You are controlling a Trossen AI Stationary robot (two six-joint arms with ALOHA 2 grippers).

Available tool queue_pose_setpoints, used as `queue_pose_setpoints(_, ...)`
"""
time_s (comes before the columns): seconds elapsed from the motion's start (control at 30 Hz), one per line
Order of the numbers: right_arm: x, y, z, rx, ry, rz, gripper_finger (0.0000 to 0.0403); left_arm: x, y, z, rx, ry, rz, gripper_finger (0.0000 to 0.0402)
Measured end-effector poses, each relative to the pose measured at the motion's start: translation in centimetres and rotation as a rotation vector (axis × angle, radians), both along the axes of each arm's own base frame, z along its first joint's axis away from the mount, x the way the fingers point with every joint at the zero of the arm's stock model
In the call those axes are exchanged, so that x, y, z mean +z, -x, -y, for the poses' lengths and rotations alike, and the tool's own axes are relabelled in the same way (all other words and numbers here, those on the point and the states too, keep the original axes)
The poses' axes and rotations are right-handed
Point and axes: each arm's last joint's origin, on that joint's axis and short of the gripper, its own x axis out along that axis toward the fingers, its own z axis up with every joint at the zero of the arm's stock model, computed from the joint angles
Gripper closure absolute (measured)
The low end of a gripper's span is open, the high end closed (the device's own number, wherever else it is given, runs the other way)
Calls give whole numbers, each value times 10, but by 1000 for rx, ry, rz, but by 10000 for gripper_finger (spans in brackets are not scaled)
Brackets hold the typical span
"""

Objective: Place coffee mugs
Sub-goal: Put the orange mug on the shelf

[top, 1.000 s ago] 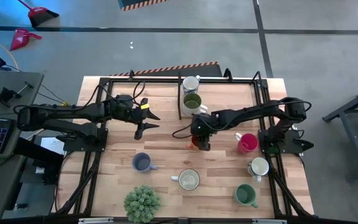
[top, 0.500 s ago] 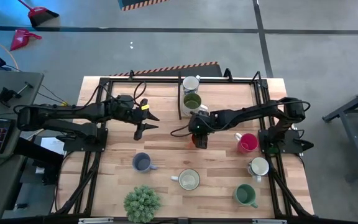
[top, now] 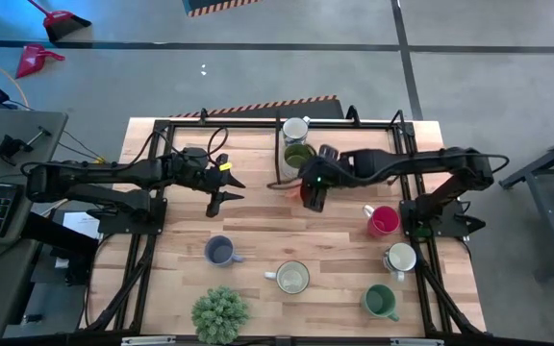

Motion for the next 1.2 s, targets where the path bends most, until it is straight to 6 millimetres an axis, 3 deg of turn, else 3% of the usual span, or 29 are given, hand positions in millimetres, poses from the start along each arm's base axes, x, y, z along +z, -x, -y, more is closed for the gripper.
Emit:
queue_pose_setpoints(0.17,33,5,20,-93,41,45,402,0,0,0,-3,-6,1,264)
queue_pose_setpoints(0.33,42,10,50,-182,45,57,402,0,0,0,-3,-6,1,264)
queue_pose_setpoints(0.73,37,44,140,-483,-61,52,402,0,0,0,2,4,0,264)
queue_pose_setpoints(0.97,26,59,171,-610,-141,18,403,0,0,0,5,10,-1,264)
queue_pose_setpoints(1.2,0,57,195,-705,-211,-52,403,0,0,0,13,26,-2,264)
